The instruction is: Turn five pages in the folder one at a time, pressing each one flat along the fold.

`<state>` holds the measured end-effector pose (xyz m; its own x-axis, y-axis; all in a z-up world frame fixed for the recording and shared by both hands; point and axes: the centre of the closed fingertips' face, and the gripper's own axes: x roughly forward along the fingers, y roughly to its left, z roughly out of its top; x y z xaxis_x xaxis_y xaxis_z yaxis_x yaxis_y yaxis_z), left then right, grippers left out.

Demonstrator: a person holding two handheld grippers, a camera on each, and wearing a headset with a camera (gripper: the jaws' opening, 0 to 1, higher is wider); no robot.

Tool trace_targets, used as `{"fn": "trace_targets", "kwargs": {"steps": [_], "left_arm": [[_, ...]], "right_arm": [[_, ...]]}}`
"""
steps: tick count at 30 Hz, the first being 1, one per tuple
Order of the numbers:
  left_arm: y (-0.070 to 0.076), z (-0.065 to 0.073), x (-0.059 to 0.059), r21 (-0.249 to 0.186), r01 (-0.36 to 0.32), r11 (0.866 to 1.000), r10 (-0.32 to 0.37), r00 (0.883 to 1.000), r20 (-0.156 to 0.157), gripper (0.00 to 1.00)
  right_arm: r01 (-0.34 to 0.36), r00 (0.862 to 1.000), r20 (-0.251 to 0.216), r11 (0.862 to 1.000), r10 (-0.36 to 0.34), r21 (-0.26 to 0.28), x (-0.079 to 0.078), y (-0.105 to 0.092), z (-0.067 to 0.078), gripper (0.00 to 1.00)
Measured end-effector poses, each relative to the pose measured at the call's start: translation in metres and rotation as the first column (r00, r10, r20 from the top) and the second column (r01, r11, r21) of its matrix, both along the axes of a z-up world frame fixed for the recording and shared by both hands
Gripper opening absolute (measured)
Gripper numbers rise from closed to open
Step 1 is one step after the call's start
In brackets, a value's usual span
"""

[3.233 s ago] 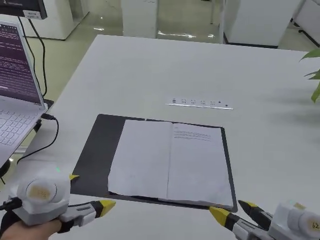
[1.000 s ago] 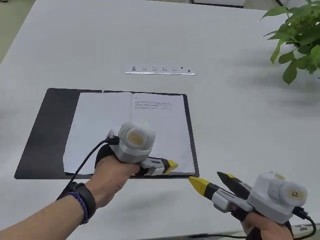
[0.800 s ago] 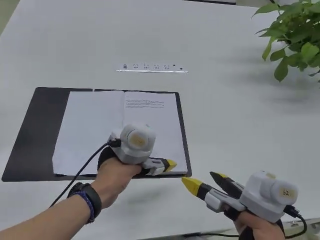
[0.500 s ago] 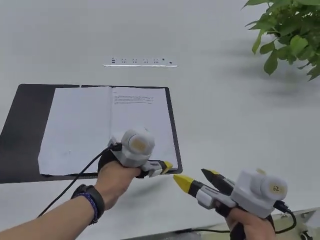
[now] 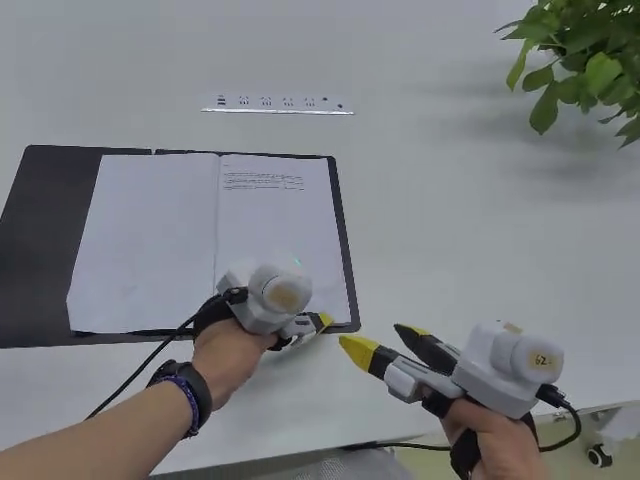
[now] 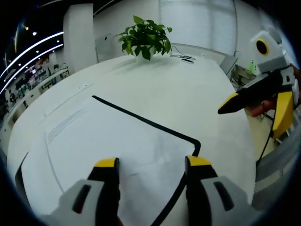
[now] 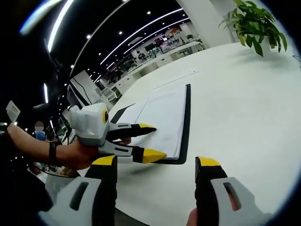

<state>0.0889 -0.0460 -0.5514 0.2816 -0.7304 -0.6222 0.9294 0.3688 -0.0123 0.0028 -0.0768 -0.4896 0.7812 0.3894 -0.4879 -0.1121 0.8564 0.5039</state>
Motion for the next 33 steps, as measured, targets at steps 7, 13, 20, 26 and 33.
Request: {"fn": "trace_targets", "kwargs": {"steps": [7, 13, 20, 26, 33], "left_arm": [[0.002, 0.002, 0.004, -0.017, -0.001, 1.000, 0.001, 1.000, 0.008, 0.49], [0.003, 0.003, 0.006, -0.015, 0.011, 1.000, -0.011, 1.000, 0.011, 0.30], [0.002, 0.004, 0.004, -0.013, 0.021, 1.000, -0.020, 1.000, 0.020, 0.19], [0.004, 0.004, 0.010, -0.022, -0.011, 1.000, 0.011, 1.000, -0.011, 0.11], [0.007, 0.008, 0.015, -0.070, -0.072, 0.995, 0.065, 0.994, -0.092, 0.05]], "right_arm": [[0.002, 1.000, -0.001, 1.000, -0.002, 0.006, 0.001, 0.001, 0.000, 0.65], [0.009, 1.000, -0.004, 1.000, -0.009, 0.012, 0.000, 0.000, -0.003, 0.64], [0.020, 1.000, -0.003, 1.000, -0.020, 0.019, 0.001, -0.001, -0.003, 0.64], [0.022, 1.000, 0.001, 1.000, -0.022, 0.022, 0.003, -0.002, -0.002, 0.64], [0.024, 1.000, 0.007, 0.999, -0.025, 0.028, 0.011, -0.004, -0.003, 0.62]]}}
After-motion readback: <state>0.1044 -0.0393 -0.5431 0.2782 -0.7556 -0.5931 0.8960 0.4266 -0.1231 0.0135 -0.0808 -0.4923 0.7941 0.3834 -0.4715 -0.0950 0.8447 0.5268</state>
